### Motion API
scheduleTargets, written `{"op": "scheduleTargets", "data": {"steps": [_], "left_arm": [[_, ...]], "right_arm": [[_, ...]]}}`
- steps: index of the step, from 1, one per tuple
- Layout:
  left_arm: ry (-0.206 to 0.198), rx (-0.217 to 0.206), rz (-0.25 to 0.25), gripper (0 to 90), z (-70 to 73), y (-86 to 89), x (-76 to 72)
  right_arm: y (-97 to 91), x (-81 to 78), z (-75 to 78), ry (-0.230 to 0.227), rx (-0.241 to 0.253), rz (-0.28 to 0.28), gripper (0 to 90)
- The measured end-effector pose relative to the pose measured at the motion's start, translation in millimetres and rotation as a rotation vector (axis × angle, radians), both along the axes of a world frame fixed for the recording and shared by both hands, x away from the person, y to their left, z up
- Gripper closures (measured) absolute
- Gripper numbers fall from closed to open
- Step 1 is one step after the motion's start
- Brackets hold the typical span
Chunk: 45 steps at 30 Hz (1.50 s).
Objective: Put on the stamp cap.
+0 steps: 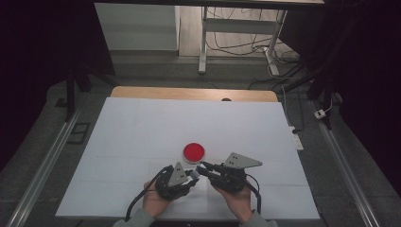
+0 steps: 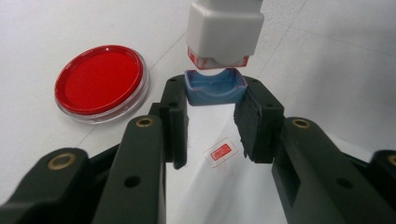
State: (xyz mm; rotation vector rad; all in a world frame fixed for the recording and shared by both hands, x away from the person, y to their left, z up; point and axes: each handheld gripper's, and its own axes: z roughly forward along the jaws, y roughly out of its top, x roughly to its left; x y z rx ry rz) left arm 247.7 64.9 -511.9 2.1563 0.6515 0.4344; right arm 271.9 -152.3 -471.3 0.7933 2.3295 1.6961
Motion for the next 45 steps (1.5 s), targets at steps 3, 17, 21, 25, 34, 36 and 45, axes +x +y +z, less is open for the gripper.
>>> {"op": "scheduleTargets", "data": {"steps": [3, 17, 21, 25, 34, 36, 45], "left_arm": [[-0.001, -0.001, 0.002, 65.1, 0.0, 0.0, -0.1], [-0.007, -0.003, 0.002, 65.0, -0.1, -0.2, -0.6], [-0.007, -0.002, 0.001, 65.1, -0.2, -0.3, -0.6], [-0.007, -0.001, 0.002, 65.0, -0.2, -0.4, -0.6], [-0.019, 0.001, 0.015, 65.1, -1.1, -1.8, -1.8], [-0.026, 0.002, 0.022, 65.1, -1.3, -1.6, -2.1], [-0.037, 0.006, 0.034, 65.1, -2.3, -2.1, -3.0]], "right_arm": [[0.8, -0.4, -0.8, 0.001, -0.002, -0.001, 75.7], [2.7, -1.6, -2.3, 0.006, 0.010, -0.013, 75.6], [3.1, -1.5, -3.2, 0.012, 0.014, -0.014, 75.7], [3.6, -1.5, -4.2, 0.012, 0.011, -0.016, 75.6], [4.7, -2.3, -5.6, 0.026, 0.022, -0.027, 75.6], [5.4, -2.8, -5.8, 0.024, 0.021, -0.032, 75.5], [6.2, -4.2, -6.3, 0.038, 0.022, -0.056, 75.5]]}}
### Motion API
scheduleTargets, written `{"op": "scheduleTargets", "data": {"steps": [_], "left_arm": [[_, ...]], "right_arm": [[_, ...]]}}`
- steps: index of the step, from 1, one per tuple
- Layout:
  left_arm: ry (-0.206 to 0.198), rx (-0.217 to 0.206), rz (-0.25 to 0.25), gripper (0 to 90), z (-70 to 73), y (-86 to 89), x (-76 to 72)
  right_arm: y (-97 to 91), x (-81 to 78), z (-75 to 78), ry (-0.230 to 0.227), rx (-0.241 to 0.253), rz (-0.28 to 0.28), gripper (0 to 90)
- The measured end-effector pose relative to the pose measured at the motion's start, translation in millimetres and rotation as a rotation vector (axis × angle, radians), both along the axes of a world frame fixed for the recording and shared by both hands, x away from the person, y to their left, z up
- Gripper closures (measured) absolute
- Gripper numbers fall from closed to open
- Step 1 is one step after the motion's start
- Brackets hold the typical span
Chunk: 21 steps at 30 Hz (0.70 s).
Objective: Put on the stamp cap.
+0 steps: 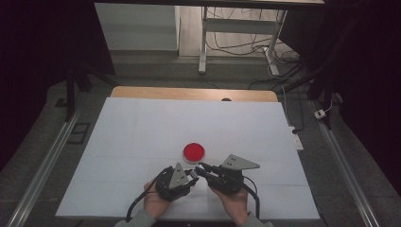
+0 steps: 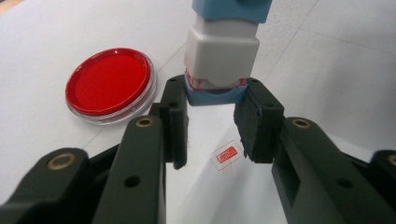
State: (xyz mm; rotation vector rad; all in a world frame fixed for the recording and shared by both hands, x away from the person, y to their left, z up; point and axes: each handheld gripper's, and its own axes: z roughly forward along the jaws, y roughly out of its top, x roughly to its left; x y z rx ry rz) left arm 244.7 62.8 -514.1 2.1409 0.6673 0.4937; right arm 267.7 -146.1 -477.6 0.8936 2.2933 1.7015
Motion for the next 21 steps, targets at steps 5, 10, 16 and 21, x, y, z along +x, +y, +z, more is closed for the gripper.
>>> {"op": "scheduleTargets", "data": {"steps": [5, 10, 16, 21], "left_arm": [[0.000, 0.001, 0.000, 65.1, -0.4, -0.2, 0.1], [0.003, 0.004, 0.000, 65.1, -1.2, -1.0, 0.0], [-0.005, 0.008, 0.007, 65.1, -1.8, -1.8, -1.0], [-0.006, 0.011, 0.010, 65.1, -2.2, -2.3, -1.1]], "right_arm": [[0.4, -0.8, 0.3, 0.003, 0.000, -0.009, 75.5], [0.7, -1.5, 0.1, 0.003, -0.002, -0.022, 75.5], [2.0, -2.5, -0.2, 0.016, -0.009, -0.037, 75.5], [1.9, -3.5, 0.3, 0.015, -0.007, -0.050, 75.5]]}}
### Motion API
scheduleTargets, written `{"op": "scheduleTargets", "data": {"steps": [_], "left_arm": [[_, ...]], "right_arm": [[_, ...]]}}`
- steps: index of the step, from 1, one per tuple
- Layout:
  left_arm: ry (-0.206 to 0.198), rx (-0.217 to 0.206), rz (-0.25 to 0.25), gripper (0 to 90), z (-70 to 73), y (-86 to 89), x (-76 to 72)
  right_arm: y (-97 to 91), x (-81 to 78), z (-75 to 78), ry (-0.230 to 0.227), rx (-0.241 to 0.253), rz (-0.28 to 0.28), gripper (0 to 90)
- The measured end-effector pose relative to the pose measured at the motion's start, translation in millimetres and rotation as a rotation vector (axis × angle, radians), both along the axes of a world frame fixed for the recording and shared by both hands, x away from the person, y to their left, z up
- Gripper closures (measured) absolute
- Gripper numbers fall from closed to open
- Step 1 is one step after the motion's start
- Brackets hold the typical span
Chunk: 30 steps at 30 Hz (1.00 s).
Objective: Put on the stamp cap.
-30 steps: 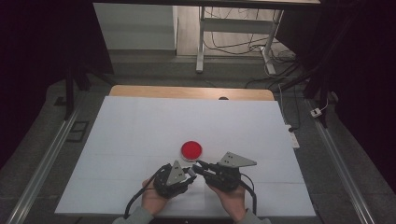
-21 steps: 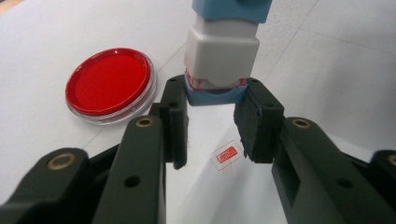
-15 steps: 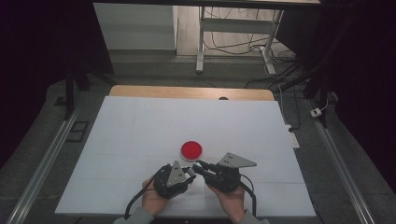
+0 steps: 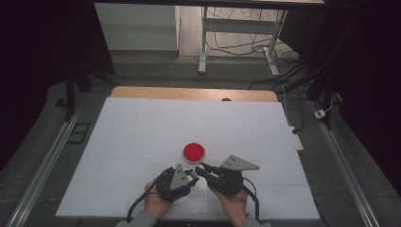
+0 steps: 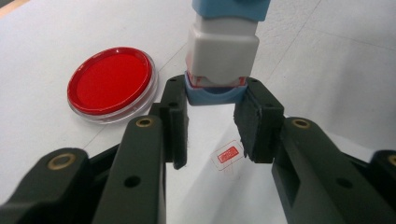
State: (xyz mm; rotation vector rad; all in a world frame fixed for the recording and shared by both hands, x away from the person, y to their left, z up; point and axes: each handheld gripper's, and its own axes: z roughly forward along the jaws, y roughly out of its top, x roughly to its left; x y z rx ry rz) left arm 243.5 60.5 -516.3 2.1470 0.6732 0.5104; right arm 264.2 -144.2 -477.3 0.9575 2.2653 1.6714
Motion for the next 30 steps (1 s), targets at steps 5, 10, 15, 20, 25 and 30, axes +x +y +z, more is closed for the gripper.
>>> {"op": "scheduleTargets", "data": {"steps": [5, 10, 15, 20, 25, 30], "left_arm": [[0.001, 0.001, -0.004, 65.1, -0.5, -0.8, -0.5], [-0.004, 0.008, 0.002, 65.1, -0.3, -0.6, -0.7], [-0.006, 0.021, 0.004, 65.2, -0.9, -1.4, -1.0], [-0.018, 0.030, 0.008, 65.3, -1.0, -1.8, -1.7], [-0.034, 0.039, 0.011, 65.4, -0.8, -2.0, -2.8], [-0.048, 0.052, 0.008, 65.6, -0.7, -2.6, -3.5]], "right_arm": [[-0.5, -0.3, 0.1, -0.002, 0.004, -0.008, 75.5], [1.7, -0.5, -0.7, 0.008, -0.019, -0.011, 75.6], [2.4, 0.0, -1.6, 0.020, -0.025, -0.009, 75.6], [2.1, 1.1, -2.8, 0.033, -0.017, -0.003, 75.6], [0.7, 2.9, -3.4, 0.049, -0.001, 0.001, 75.6], [-0.1, 4.3, -3.2, 0.063, 0.002, 0.008, 75.7]]}}
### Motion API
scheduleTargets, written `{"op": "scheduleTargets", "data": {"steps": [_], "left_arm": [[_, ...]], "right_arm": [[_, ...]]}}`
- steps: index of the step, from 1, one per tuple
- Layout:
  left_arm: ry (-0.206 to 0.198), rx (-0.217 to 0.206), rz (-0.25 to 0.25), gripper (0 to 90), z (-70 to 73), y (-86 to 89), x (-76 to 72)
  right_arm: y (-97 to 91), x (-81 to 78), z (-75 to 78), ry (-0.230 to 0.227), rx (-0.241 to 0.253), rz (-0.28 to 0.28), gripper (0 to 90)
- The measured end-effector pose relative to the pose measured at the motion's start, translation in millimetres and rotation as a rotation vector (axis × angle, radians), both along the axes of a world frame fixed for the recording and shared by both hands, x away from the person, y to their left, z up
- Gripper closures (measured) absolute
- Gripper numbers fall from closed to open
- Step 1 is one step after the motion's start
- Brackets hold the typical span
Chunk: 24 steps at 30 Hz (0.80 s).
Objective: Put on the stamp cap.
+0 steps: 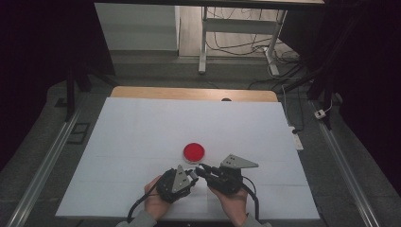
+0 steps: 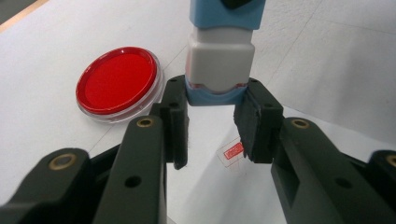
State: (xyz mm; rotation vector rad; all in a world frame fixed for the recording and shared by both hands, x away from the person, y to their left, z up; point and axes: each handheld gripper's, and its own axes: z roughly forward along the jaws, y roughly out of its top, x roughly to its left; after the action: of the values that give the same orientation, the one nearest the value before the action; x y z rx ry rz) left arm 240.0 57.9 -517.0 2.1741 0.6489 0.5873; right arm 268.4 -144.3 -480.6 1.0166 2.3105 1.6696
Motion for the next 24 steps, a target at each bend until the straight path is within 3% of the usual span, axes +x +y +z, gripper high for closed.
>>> {"op": "scheduleTargets", "data": {"steps": [9, 24], "left_arm": [[-0.015, 0.025, -0.011, 65.7, 1.1, -0.5, -1.3], [-0.023, 0.030, 0.001, 65.7, 3.0, -1.2, -2.5]], "right_arm": [[0.4, 1.5, -0.2, 0.016, -0.008, 0.010, 75.9], [2.9, 0.7, -2.3, 0.019, -0.021, 0.013, 76.1]]}}
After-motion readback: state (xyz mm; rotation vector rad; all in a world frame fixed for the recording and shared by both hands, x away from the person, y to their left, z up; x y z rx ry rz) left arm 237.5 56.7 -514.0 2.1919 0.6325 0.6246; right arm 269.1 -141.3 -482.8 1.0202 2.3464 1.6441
